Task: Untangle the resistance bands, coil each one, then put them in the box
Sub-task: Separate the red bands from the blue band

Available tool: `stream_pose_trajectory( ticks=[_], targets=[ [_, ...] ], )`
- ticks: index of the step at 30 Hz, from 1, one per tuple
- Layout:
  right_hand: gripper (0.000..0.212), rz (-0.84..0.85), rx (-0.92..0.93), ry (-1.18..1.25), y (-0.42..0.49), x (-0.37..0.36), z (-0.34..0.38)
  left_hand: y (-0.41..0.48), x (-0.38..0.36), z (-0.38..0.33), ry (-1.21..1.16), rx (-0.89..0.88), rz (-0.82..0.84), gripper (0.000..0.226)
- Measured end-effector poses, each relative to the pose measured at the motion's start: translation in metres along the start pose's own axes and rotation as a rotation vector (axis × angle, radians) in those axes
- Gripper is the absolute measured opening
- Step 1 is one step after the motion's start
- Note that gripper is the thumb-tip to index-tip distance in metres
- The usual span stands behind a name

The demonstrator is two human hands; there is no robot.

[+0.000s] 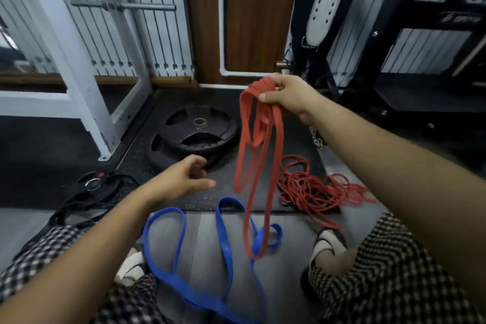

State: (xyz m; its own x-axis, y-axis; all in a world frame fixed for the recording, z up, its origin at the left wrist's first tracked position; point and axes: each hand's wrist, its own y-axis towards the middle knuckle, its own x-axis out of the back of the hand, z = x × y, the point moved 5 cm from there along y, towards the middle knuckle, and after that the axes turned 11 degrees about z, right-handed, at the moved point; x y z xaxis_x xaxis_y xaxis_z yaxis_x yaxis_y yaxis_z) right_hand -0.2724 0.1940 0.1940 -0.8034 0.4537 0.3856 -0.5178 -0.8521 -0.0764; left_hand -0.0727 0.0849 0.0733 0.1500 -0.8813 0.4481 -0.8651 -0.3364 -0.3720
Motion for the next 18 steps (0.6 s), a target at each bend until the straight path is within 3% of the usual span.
stream_pose_trajectory(
  ticks=[5, 10, 12, 15, 16, 18],
  targets=[
    [0.031, -0.154, -0.135, -0.006, 0.001, 0.045, -0.075, 0.003, -0.003, 0.04, 0.047, 0.192, 0.127, 0.058],
    [0.036, -0.292, -0.141, -0.113, 0.028, 0.087, -0.106, 0.021, 0.004, 0.052, 0.01, 0.224, 0.143, 0.043],
    [0.043, -0.324, -0.237, -0.24, 0.042, 0.105, -0.123, 0.029, 0.011, 0.052, 0.0, 0.209, 0.13, 0.036],
    [0.069, -0.249, -0.636, -0.217, 0.052, 0.117, -0.204, 0.04, 0.02, 0.056, -0.007, 0.199, 0.115, 0.03],
    [0.065, -0.184, -0.737, -0.256, 0.052, 0.108, -0.234, 0.043, 0.023, 0.061, -0.018, 0.209, 0.098, 0.029],
    [0.033, 0.055, -0.785, -0.483, 0.049, 0.069, -0.271, 0.047, 0.026, 0.078, -0.001, 0.262, 0.08, 0.034]
  ],
)
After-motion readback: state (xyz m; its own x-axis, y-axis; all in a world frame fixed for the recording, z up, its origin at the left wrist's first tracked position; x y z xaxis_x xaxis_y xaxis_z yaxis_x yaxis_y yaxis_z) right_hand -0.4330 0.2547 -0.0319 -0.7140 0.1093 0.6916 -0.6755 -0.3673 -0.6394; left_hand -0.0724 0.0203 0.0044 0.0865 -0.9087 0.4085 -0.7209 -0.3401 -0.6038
